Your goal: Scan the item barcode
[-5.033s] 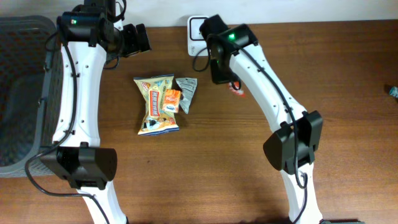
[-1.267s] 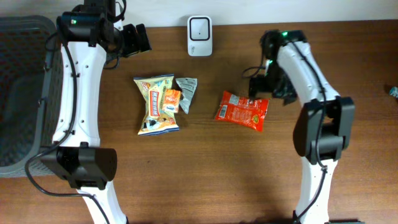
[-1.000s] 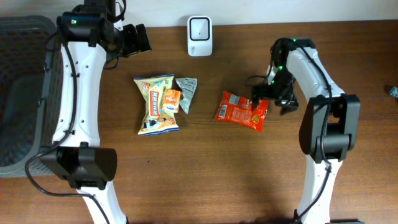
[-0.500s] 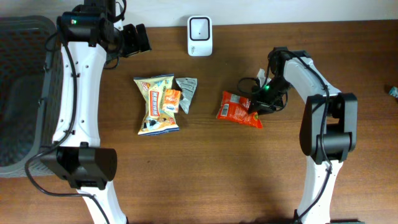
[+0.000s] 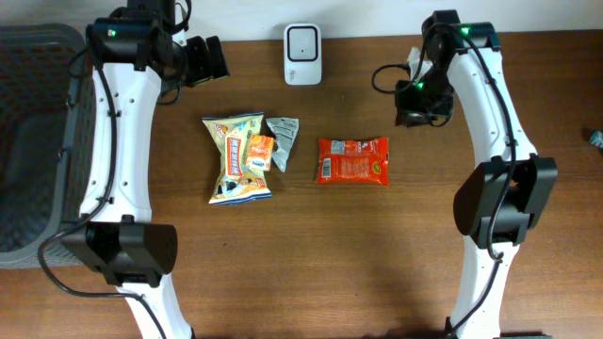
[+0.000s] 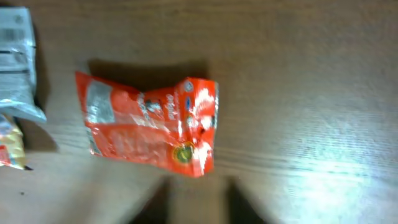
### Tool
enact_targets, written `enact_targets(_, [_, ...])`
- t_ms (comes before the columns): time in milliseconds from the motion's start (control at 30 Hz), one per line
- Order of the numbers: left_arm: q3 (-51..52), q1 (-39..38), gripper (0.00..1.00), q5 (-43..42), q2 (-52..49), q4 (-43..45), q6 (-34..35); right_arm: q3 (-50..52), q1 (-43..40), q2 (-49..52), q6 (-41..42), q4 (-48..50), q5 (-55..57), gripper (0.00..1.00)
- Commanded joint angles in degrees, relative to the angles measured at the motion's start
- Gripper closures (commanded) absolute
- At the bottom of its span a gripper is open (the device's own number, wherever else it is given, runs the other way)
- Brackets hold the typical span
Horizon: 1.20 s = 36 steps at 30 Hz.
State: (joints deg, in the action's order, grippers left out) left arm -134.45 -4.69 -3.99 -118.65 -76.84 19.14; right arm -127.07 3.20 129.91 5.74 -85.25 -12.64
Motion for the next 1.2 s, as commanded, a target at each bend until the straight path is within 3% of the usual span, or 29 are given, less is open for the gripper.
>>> enact_targets(0, [0.0, 0.4, 0.01, 0.6, 0.5, 0.1, 0.4, 2.7, 1.7, 0.1, -0.4, -0.7, 2.4, 0.43])
enact_targets(133, [0.0, 0.4, 0.01, 0.6, 0.5, 0.1, 0.4, 12.1, 1.5, 0.8, 0.7, 5.2, 0.0, 0.38])
enact_targets(267, [0.0, 0.4, 0.01, 0.6, 0.5, 0.1, 0.4, 22.8, -0.7, 0.8, 0.4, 15.2, -9.5, 0.3])
enact_targets(367, [0.0, 0.4, 0.01, 0.6, 0.5, 0.1, 0.4, 28.9, -1.4, 0.8, -5.6, 21.8, -20.7, 0.28])
enact_targets(467, [0.0, 0.3, 0.01, 0.6, 0.5, 0.1, 0.4, 32.0, -1.3, 0.8, -5.9, 24.9, -21.6, 0.27])
enact_targets(500, [0.0, 0.4, 0.01, 0.6, 0.5, 0.1, 0.4, 32.7, -1.4, 0.8, -5.9, 25.7, -21.5, 0.29])
enact_targets(533, [0.0, 0.4, 0.01, 0.6, 0.5, 0.1, 0.4, 33.3, -1.4, 0.8, -5.9, 26.6, -21.3, 0.41])
enact_targets(567, [0.0, 0.4, 0.01, 0.6, 0.5, 0.1, 0.4, 34.2, -1.4, 0.8, -5.9, 27.8, -21.2, 0.66])
enact_targets(667, [0.0, 0.4, 0.01, 0.6, 0.5, 0.1, 0.4, 35.2, -1.4, 0.8, -5.9, 30.5, -21.2, 0.95])
enact_targets(967, [0.0, 0.4, 0.01, 0.6, 0.5, 0.1, 0.4, 26.9, -3.0, -1.6, -2.3, 25.7, -22.0, 0.96])
enact_targets(1000, [0.0, 0.4, 0.01, 0.6, 0.5, 0.1, 0.4, 26.7, -2.5, -1.9, -2.3, 25.1, -23.3, 0.88])
enact_targets(1067, [0.0, 0.3, 0.01, 0.6, 0.5, 0.1, 0.4, 26.8, -0.9, -1.8, -2.4, 24.2, -25.1, 0.48])
enact_targets(1100, [0.0, 0.3, 0.01, 0.6, 0.5, 0.1, 0.4, 26.8, 0.0, -1.8, -2.4, 24.2, -24.9, 0.32])
enact_targets(1167, [0.0, 0.3, 0.01, 0.6, 0.5, 0.1, 0.4, 26.8, 2.9, -1.8, -2.3, 25.1, -23.0, 0.26])
